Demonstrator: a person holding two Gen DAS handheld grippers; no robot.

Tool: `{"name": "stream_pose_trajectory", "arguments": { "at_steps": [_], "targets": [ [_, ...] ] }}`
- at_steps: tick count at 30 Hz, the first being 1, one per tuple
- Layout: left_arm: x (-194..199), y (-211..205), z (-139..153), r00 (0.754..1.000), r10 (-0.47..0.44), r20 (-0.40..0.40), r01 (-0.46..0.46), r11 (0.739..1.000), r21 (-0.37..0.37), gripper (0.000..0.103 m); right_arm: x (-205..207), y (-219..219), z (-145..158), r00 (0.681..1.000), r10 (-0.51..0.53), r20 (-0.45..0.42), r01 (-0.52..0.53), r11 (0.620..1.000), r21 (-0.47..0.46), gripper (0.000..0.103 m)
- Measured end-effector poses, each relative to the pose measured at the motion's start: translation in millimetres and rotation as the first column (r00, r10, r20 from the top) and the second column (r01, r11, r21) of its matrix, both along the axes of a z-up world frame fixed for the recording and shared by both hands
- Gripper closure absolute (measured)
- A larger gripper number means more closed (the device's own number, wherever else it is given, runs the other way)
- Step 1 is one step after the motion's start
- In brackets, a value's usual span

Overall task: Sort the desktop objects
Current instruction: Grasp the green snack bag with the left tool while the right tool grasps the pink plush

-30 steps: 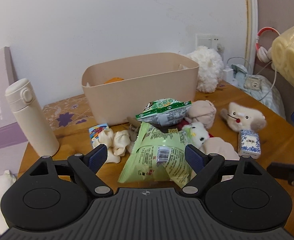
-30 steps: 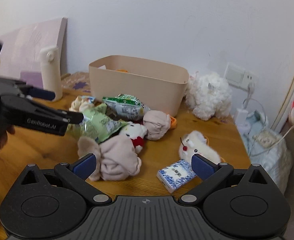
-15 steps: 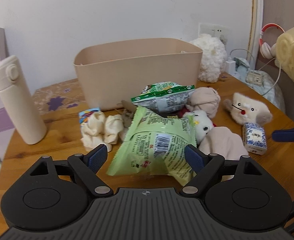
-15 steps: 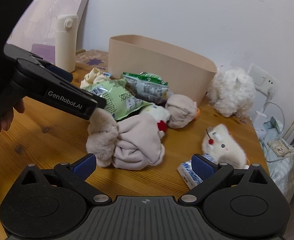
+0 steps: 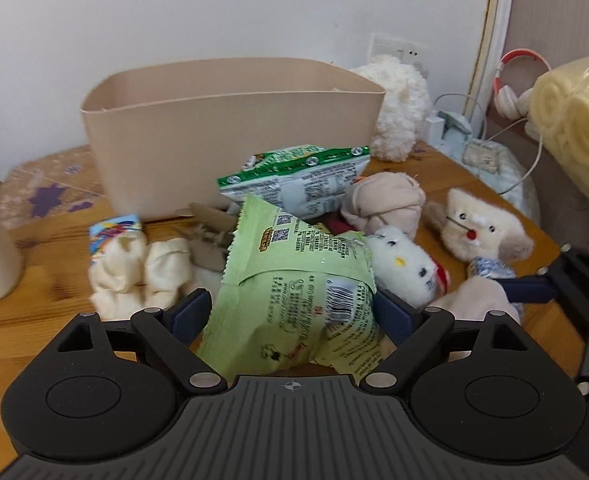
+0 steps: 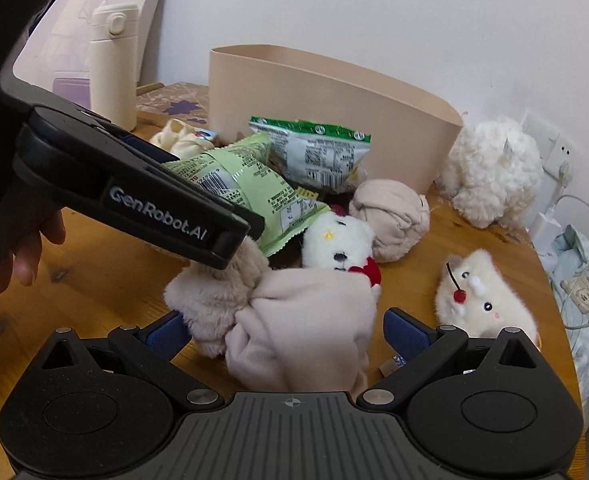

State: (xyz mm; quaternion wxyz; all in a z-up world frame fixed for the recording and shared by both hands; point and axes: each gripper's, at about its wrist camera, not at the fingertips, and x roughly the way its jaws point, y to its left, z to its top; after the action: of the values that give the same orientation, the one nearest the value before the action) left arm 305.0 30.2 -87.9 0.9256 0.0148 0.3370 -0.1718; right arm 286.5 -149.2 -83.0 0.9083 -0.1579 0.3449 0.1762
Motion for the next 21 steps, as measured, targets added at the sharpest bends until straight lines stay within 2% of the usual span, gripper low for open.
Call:
{"name": "stream_pose_trajectory", "arguments": {
  "at_steps": [4, 7, 9, 12, 16, 21],
  "targets": [
    [6.3, -5.0, -3.3, 1.0, -0.02, -0.008, 0.019, 0.999, -0.029, 0.013, 11.3, -9.2, -6.6, 0.998, -0.018, -0.058, 0.021, 0.999, 0.05, 0.015],
    [8.2, -7.2, -6.4, 0.999, -0.029, -0.02, 0.028, 0.998, -0.054, 0.016, 13.5, -14.6, -8.2, 0.997, -0.021, -0.068, 0.026, 0.997, 0.074, 0.02],
    [9.3, -4.5, -6.7, 0.998, -0.053, -0.035, 0.049, 0.994, -0.102, 0.035, 13.7, -15.3, -7.7, 0.997, -0.019, -0.069, 0.025, 0.996, 0.089, 0.024],
    [9.0, -4.3, -6.3, 0.997, -0.052, -0.05, 0.045, 0.991, -0.126, 0.041, 13.6, -17.7, -7.1, 0.997, -0.017, -0.072, 0.025, 0.994, 0.109, 0.03],
    [4.9, -3.9, -6.0, 0.998, -0.041, -0.049, 0.034, 0.99, -0.137, 0.044, 9.7, -18.5, -4.0, 0.998, -0.004, -0.07, 0.013, 0.993, 0.12, 0.04],
    [-1.9, 1.5, -1.0, 0.999, -0.014, -0.033, 0.009, 0.99, -0.14, 0.045, 3.5, -24.7, -0.1, 0.997, -0.013, -0.07, 0.022, 0.993, 0.119, 0.045]
  ]
}}
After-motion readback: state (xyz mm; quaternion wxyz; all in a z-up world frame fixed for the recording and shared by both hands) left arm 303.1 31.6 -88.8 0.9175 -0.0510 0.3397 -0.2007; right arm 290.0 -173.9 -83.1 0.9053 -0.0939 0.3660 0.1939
